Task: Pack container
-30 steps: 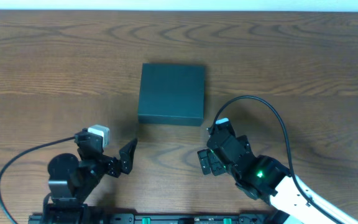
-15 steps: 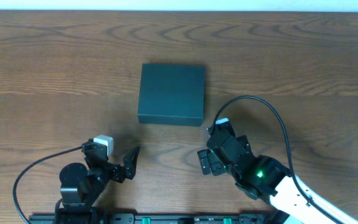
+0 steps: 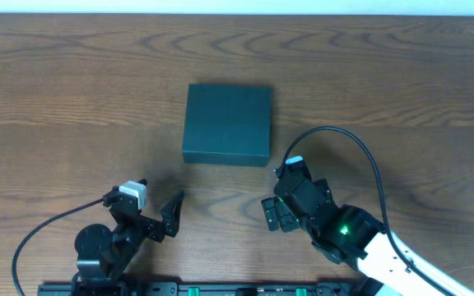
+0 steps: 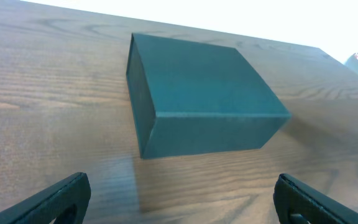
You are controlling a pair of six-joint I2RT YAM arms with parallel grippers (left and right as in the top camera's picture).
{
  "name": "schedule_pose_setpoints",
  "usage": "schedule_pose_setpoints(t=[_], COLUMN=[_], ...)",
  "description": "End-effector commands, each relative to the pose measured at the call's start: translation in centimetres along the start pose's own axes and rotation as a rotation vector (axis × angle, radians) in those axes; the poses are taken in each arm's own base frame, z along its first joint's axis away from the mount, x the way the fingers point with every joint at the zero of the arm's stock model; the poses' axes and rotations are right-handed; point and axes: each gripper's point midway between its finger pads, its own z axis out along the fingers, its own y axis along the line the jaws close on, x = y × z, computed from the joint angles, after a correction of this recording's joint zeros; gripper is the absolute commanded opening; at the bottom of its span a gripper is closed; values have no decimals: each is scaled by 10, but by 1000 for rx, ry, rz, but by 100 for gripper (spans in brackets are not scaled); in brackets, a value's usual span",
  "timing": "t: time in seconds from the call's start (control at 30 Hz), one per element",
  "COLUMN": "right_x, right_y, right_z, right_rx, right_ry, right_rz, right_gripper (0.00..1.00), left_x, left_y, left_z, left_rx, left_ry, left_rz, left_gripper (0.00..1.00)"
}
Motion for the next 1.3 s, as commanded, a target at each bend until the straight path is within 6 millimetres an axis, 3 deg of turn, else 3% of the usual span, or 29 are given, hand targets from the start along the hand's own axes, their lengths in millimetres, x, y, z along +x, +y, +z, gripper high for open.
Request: schedule_pose_setpoints(t=[0.0, 0.57, 0.73, 0.9, 1.03, 1.13, 1.27], right_x=[-1, -2, -19, -41, -19, 3, 28], right_y=[-2, -2, -3, -29, -50, -58, -65], right_z=[0, -2, -27, -67, -89, -77, -45], right_rx=[9, 3, -32, 23, 39, 46, 41], right_ry=[-2, -13, -125, -316, -330, -306, -336], right_rz=[-4, -1, 27, 72, 84, 87, 112], right_gripper=[99, 99, 99, 99, 99, 99, 99], left_x=[7, 7, 7, 7, 7, 7, 7], left_y=[3, 3, 3, 3, 3, 3, 3], left_z=[2, 2, 2, 2, 2, 2, 2], left_rx=[-4, -4, -4, -4, -4, -4, -4], left_ry=[7, 7, 7, 7, 7, 7, 7], left_rz=[-15, -15, -16, -16, -15, -16, -16], left_gripper=[95, 95, 95, 95, 95, 95, 95])
